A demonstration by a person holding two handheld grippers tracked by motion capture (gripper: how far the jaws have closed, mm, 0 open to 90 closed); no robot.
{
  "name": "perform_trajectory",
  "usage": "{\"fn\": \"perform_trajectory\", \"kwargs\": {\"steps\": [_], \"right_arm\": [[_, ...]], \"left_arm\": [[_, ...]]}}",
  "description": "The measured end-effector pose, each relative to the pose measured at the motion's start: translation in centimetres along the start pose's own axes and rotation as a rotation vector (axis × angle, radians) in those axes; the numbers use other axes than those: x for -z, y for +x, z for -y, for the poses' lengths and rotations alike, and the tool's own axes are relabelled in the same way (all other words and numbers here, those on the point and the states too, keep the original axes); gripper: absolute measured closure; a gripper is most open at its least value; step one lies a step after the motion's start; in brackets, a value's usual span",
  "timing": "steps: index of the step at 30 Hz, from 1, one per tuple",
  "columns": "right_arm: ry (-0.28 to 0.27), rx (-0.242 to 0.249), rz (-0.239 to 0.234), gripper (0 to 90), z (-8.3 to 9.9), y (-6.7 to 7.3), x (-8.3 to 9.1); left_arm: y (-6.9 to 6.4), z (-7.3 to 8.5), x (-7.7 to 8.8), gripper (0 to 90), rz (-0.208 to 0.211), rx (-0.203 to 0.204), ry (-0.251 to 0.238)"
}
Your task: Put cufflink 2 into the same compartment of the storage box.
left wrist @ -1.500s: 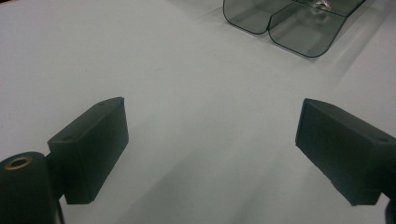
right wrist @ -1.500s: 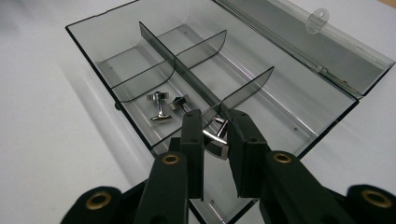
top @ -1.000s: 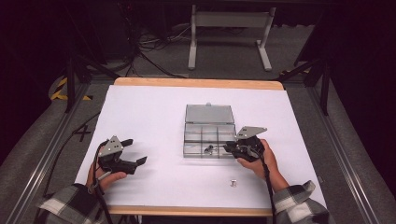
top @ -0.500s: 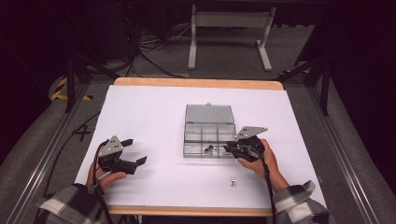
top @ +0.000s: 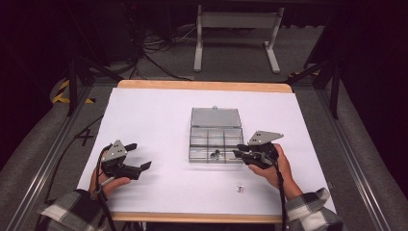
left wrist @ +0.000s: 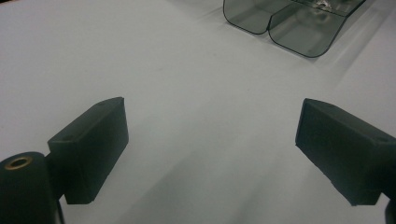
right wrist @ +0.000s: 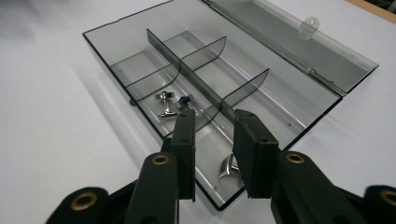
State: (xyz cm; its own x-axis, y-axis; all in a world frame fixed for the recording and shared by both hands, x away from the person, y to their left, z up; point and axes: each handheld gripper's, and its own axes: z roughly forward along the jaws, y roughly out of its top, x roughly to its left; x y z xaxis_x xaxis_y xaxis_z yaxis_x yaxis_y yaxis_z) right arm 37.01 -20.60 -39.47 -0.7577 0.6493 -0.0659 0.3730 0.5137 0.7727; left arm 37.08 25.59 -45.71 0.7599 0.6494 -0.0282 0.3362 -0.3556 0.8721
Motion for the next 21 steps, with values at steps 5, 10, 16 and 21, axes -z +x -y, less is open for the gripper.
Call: {"fn": "perform_trajectory", "kwargs": {"steps": [5,10,16,21], "right_arm": [[-0.011,0.020,0.001,69.3,0.2,0.6,1.2],[-0.019,0.043,0.001,68.2,0.5,1.5,2.6],[-0.023,0.057,-0.002,66.9,1.1,2.6,4.0],[0.007,0.078,-0.023,67.3,2.1,3.6,4.3]], "left_arm": [[0.0,0.0,0.0,10.1,-0.001,-0.001,0.003],[0.0,0.0,0.0,10.1,-0.003,-0.002,0.005],[0.0,0.0,0.0,10.1,0.000,-0.001,0.003],[0.0,0.0,0.0,10.1,0.000,-0.001,0.002]]}}
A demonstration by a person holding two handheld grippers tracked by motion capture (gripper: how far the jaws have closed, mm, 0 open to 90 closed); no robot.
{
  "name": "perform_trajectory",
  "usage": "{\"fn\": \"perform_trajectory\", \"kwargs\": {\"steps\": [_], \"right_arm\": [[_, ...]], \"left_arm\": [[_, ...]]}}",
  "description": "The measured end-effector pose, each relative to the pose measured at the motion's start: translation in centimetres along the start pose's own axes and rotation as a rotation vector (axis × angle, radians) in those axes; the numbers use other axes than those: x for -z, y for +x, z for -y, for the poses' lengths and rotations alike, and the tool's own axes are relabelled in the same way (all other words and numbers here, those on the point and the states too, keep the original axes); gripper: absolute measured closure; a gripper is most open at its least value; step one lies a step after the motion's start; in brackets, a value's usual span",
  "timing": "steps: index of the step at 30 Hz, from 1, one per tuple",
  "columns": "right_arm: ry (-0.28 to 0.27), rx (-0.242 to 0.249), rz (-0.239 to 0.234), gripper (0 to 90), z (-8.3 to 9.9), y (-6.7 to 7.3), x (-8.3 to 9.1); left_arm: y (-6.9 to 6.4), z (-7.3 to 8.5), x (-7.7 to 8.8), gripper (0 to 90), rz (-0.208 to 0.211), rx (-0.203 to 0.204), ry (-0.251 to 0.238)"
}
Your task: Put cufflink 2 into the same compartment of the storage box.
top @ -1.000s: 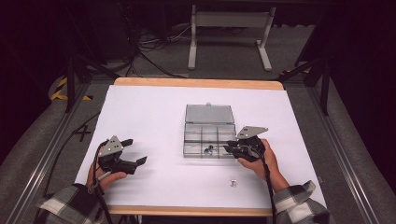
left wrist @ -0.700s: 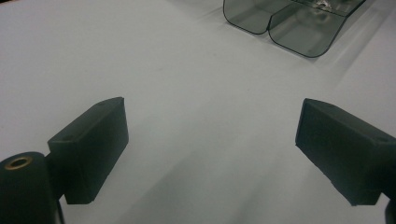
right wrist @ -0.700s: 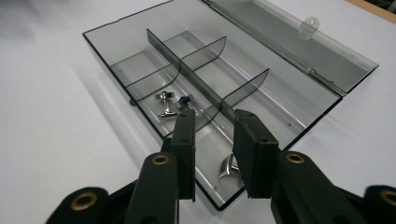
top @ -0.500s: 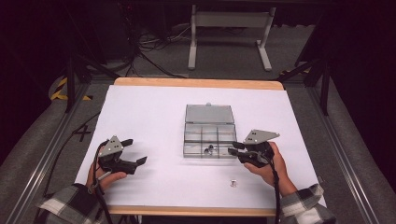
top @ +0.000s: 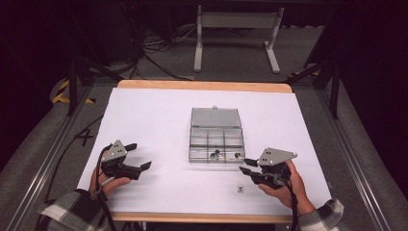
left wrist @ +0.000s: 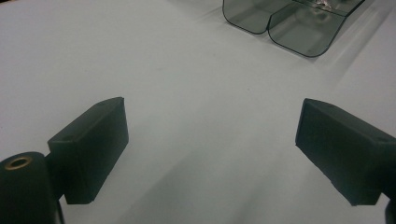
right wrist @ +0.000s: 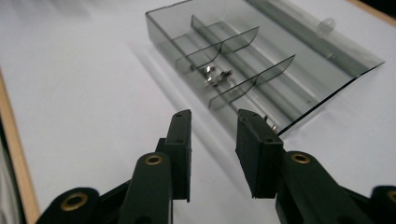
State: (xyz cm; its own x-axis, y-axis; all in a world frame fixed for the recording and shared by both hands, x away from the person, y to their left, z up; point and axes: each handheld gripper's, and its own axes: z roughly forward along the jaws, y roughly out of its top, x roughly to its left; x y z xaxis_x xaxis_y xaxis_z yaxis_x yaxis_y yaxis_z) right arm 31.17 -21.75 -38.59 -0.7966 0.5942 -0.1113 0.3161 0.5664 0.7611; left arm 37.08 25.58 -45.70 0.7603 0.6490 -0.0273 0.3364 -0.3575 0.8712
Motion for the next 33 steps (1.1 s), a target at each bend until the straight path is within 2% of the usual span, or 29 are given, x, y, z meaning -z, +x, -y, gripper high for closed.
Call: {"fn": "perform_trajectory", "kwargs": {"steps": [5,12,26,33], "right_arm": [[0.038,0.006,-0.033,70.1,1.3,1.0,-0.2],[0.065,-0.005,-0.093,73.6,2.5,1.4,-0.7],[0.109,0.000,-0.131,75.4,3.1,1.5,-2.1],[0.127,-0.005,-0.126,77.5,3.3,1.5,-2.8]], "left_arm": [[0.0,0.0,0.0,10.1,-0.001,0.001,0.003],[0.0,0.0,0.0,10.1,0.000,0.002,0.002],[0.0,0.0,0.0,10.0,-0.002,-0.006,0.004],[0.0,0.0,0.0,10.0,-0.002,-0.006,0.003]]}}
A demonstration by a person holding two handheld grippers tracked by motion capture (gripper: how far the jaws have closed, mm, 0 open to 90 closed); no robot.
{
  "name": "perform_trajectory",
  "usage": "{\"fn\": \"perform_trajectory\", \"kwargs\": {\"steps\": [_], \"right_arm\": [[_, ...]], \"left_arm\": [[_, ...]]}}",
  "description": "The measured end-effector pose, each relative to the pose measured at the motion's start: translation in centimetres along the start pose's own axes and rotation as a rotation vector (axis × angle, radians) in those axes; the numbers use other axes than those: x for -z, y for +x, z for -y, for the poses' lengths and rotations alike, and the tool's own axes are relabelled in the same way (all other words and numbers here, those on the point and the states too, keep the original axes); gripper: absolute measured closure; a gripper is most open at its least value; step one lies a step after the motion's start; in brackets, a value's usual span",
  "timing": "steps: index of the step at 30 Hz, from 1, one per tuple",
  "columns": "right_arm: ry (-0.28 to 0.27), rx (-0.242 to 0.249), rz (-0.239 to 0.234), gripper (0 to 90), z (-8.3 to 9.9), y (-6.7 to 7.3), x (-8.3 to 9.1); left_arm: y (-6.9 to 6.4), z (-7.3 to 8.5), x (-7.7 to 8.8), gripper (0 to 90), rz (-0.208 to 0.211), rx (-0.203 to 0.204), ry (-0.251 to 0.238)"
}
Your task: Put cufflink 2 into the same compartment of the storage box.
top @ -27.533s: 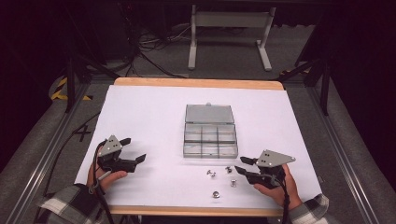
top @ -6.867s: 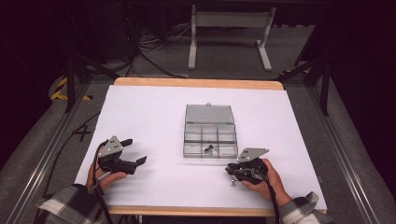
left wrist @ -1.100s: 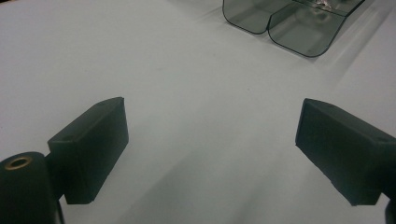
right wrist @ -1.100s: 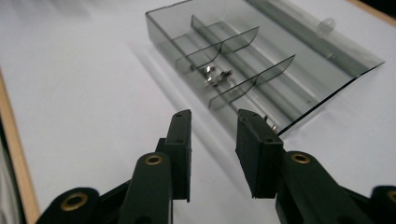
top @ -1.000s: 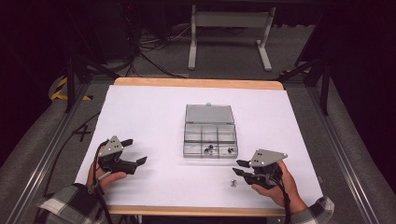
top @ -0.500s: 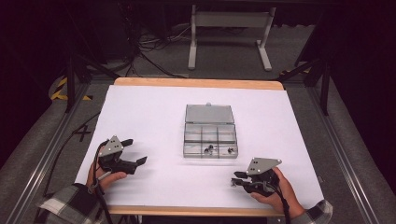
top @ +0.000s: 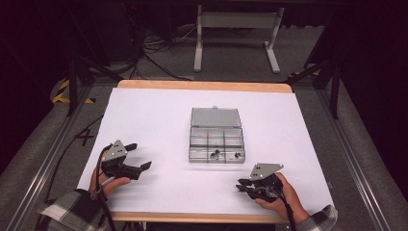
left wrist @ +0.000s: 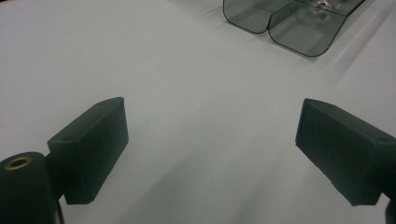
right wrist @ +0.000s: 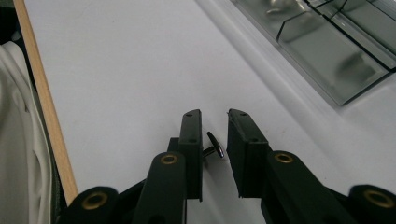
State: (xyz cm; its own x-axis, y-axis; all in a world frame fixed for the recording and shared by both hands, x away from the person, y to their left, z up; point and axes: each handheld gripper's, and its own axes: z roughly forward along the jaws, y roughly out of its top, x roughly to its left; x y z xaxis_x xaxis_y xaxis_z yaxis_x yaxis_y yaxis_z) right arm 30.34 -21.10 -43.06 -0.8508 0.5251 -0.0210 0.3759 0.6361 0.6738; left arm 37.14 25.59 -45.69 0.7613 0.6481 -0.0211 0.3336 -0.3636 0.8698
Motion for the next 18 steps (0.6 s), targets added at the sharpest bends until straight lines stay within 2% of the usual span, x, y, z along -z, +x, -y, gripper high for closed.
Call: {"fn": "perform_trajectory", "kwargs": {"steps": [11,18], "right_arm": [[0.002,-0.007,0.004,81.5,0.10,-0.10,-0.29],[-0.012,-0.011,0.028,87.5,0.08,-0.11,-0.30]], "left_arm": [[-0.04,0.01,-0.01,10.0,0.002,0.007,0.000],[-0.01,0.00,0.00,9.9,0.000,0.000,0.000]]}}
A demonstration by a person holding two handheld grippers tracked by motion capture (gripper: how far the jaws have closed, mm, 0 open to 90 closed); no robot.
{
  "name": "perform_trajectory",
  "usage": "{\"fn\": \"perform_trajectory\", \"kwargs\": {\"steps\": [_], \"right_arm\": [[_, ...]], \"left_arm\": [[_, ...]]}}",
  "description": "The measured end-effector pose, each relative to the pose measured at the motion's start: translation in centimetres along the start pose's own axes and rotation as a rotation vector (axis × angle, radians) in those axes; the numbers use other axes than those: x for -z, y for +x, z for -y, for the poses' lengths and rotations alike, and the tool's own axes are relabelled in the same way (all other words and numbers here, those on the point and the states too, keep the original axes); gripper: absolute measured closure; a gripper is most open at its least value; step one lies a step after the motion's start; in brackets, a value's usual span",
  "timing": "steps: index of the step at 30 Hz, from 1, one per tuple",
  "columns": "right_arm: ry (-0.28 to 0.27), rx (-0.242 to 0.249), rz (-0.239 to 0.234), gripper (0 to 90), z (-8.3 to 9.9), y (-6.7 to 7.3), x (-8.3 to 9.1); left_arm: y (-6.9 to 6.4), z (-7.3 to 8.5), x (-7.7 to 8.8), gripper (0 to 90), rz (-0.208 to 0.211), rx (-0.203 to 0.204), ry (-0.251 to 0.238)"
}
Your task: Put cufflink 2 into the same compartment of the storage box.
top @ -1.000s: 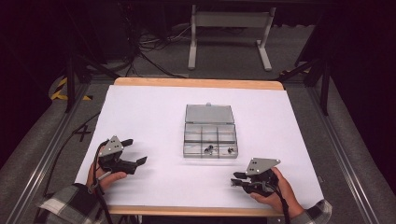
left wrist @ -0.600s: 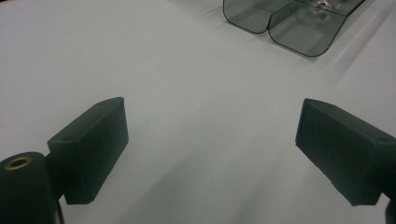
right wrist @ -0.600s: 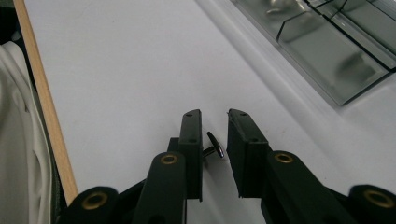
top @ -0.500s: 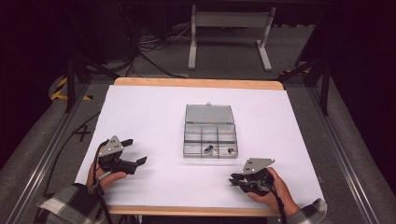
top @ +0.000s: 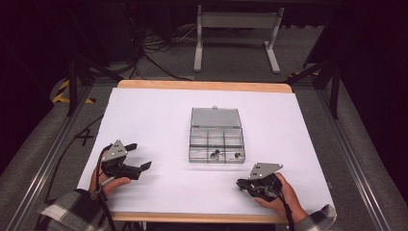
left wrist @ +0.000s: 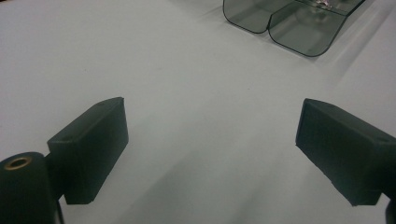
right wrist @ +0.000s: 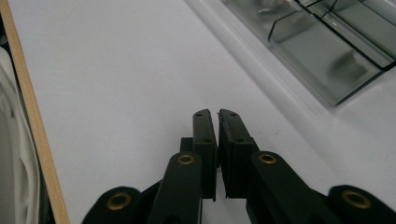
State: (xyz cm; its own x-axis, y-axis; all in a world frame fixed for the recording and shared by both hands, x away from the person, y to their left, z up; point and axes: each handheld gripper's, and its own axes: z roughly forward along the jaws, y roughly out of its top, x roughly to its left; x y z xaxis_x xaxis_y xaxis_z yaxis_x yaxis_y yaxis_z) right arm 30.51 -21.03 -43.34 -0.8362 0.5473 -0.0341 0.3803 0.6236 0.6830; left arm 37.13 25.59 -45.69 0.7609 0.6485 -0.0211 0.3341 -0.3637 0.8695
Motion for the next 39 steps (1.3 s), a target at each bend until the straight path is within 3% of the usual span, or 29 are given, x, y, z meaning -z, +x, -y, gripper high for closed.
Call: {"fn": "perform_trajectory", "kwargs": {"steps": [39], "right_arm": [[-0.083,0.006,0.065,89.0,-0.8,-0.2,1.6]], "left_arm": [[0.0,0.0,0.0,10.0,0.001,0.006,0.000]]}}
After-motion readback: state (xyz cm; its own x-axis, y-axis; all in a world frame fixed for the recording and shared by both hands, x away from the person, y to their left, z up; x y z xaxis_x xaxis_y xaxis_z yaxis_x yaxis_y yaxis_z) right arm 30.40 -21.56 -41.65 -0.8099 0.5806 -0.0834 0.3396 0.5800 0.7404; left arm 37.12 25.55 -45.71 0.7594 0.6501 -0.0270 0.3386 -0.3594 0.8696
